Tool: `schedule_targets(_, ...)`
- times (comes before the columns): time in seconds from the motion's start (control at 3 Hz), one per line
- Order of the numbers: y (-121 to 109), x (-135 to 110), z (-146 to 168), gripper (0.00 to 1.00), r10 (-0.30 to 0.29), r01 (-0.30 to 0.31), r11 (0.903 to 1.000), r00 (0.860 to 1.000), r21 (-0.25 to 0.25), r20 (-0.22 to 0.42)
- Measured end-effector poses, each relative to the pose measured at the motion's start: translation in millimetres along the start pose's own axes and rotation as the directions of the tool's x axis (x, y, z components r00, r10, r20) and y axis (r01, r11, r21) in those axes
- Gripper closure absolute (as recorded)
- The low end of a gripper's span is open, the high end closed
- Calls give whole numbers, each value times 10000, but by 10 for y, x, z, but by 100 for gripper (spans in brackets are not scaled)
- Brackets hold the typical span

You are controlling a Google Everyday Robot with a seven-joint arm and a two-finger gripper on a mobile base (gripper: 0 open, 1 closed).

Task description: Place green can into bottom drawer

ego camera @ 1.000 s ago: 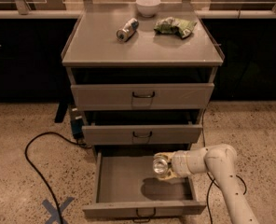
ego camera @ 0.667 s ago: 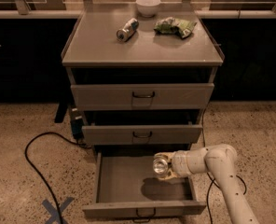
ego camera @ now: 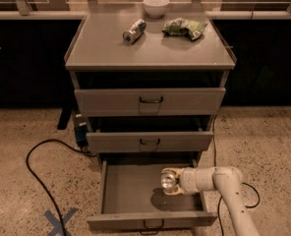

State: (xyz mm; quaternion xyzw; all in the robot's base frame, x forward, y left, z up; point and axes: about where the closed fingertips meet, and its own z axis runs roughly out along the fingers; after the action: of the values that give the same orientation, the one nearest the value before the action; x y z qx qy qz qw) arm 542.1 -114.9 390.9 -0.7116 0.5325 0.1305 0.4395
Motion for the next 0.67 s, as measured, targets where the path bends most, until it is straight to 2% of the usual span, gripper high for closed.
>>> schedule_targets(0.33, 243, 343, 124, 100, 452, -448, 9981, 9989, 435, -78)
schedule_targets(0.67, 243, 343, 124, 100, 452, -448, 9981, 9989, 435, -78)
